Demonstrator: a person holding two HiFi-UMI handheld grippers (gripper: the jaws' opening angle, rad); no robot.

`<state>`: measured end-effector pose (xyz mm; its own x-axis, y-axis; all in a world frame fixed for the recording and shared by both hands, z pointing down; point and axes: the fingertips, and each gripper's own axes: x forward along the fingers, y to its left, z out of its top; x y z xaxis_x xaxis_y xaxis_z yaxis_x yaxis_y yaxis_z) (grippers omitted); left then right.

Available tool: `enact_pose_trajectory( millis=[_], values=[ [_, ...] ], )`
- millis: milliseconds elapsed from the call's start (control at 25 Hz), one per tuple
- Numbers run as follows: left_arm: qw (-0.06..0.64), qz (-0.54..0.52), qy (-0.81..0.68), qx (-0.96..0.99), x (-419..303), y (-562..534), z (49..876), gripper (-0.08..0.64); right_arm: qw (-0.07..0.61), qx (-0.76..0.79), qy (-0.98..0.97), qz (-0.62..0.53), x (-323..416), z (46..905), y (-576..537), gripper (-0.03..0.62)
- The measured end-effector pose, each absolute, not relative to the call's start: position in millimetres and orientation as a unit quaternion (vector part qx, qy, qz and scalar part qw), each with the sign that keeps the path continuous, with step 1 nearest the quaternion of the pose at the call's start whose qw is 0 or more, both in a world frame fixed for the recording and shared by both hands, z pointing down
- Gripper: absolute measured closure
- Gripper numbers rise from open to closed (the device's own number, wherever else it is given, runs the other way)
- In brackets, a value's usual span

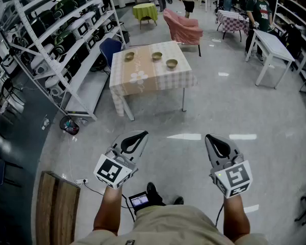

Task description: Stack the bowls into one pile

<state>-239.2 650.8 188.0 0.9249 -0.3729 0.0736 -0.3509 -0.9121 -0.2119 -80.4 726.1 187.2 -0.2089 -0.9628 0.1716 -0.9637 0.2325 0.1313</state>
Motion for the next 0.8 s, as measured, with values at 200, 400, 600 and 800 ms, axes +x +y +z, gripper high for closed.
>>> enact_pose_trajectory(
  millis=[200, 400, 600, 800],
  values=[
    [0.097, -0.057, 0.185, -0.976, -236.9, 654.1, 188.3, 0.554, 0.107, 0.619, -0.778, 0.003, -79.0, 186.5, 729.2, 0.591],
    [0.096, -0.056, 0.184, -0.977, -232.7, 654.0, 186.4, 0.554, 0.105, 0.619, -0.778, 0.002, -74.9, 183.0, 728.4, 0.591],
    [0.097, -0.059, 0.186, -0.976, -231.1, 652.9, 188.6, 0.554, 0.094, 0.616, -0.782, 0.007, -75.3, 184.0, 728.1, 0.589],
    [0.101, -0.059, 0.189, -0.975, -229.0, 658.2, 187.8, 0.554, 0.086, 0.613, -0.786, 0.006, -73.5, 182.8, 732.9, 0.589]
  ],
)
